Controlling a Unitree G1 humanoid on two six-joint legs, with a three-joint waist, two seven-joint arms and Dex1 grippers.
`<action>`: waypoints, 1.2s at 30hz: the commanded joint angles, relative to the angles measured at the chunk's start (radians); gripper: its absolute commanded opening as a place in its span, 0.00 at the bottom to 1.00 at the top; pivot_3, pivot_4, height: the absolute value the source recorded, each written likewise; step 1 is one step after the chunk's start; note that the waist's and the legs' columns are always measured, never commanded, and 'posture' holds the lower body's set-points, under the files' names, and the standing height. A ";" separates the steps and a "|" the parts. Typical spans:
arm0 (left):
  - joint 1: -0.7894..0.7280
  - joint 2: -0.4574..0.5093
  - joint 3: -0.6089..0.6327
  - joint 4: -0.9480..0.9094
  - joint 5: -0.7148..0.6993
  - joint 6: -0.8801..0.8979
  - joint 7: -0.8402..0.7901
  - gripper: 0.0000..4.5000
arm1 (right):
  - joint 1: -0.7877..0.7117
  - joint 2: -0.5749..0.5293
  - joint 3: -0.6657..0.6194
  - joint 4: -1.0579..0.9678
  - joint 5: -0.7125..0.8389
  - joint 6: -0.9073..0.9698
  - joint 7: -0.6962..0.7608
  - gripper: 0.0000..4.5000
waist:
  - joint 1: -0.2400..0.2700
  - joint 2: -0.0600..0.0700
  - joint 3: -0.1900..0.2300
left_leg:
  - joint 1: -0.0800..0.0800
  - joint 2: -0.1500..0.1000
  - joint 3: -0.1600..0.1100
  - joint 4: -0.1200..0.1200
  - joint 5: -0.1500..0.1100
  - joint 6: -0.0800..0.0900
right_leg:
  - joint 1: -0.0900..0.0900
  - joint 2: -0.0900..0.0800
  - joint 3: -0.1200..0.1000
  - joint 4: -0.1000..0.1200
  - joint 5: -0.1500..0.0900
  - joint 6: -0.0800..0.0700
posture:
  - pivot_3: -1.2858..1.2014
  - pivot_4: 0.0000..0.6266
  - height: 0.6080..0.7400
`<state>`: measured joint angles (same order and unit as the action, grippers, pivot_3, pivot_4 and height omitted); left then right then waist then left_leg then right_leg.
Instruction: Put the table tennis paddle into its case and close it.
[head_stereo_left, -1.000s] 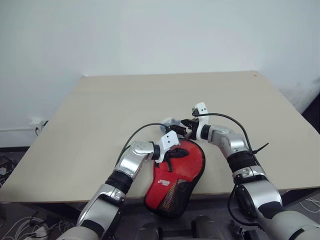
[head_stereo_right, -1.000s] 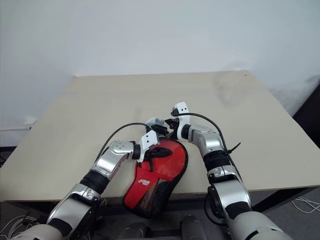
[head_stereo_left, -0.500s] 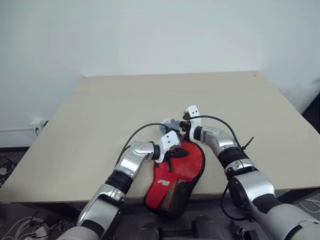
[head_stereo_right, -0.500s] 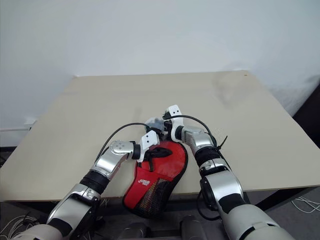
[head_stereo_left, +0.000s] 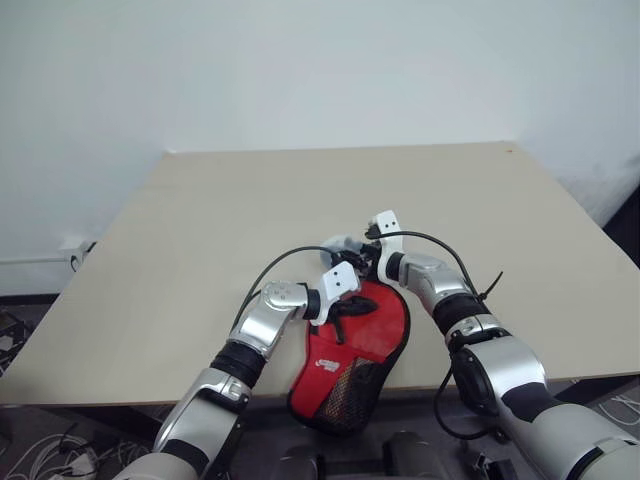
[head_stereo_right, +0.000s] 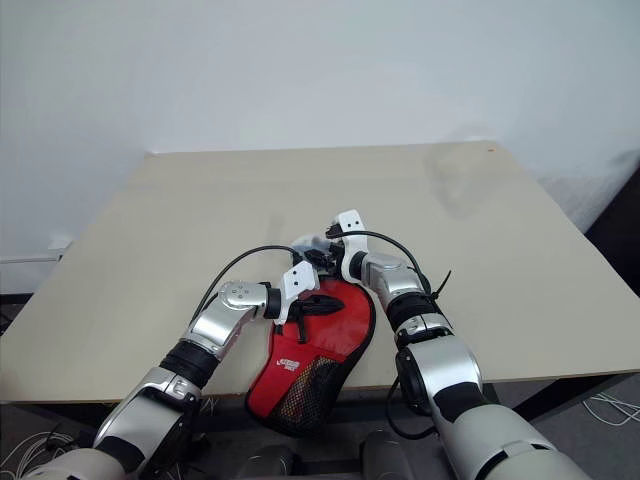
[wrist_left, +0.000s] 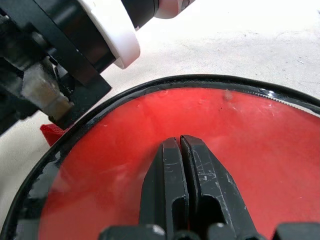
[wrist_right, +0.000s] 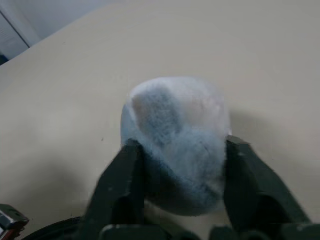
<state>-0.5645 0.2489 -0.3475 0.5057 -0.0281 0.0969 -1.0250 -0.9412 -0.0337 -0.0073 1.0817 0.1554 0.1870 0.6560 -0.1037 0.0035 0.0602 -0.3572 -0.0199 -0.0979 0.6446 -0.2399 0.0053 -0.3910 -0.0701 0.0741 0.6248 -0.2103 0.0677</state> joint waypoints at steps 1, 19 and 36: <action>0.022 0.012 -0.039 0.061 0.052 0.022 0.000 0.00 | -0.044 -0.005 -0.020 -0.017 -0.001 -0.030 -0.012 0.21 | 0.000 0.000 0.000 | 0.000 0.000 0.000 0.000 0.000 0.000 | 0.000 0.000 0.000 0.000 0.000 0.000 | 0.52 0.00 1.00; 0.017 -0.004 -0.045 0.070 0.064 0.015 -0.002 0.00 | 0.017 -0.112 -0.085 -0.105 0.014 -0.026 -0.072 0.00 | 0.001 0.000 0.000 | 0.000 -0.001 0.000 0.001 0.000 0.000 | 0.001 0.000 0.000 0.000 0.000 0.000 | 0.52 0.00 1.00; 0.013 -0.018 -0.049 0.085 0.068 0.008 -0.004 0.00 | 0.194 -0.259 -0.070 -0.392 -0.003 0.048 -0.071 0.00 | 0.003 0.001 0.000 | -0.001 -0.002 0.001 0.004 0.000 0.000 | 0.002 0.000 0.005 0.000 0.000 0.000 | 0.52 0.00 1.00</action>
<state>-0.5810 0.2236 -0.3499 0.5341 -0.0070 0.0841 -1.0180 -0.7361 -0.2484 -0.0531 0.7651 0.1556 0.2400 0.6012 -0.1006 0.0041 0.0598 -0.3585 -0.0226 -0.0966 0.6491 -0.2398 0.0055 -0.3888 -0.0701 0.0791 0.6245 -0.2105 0.0678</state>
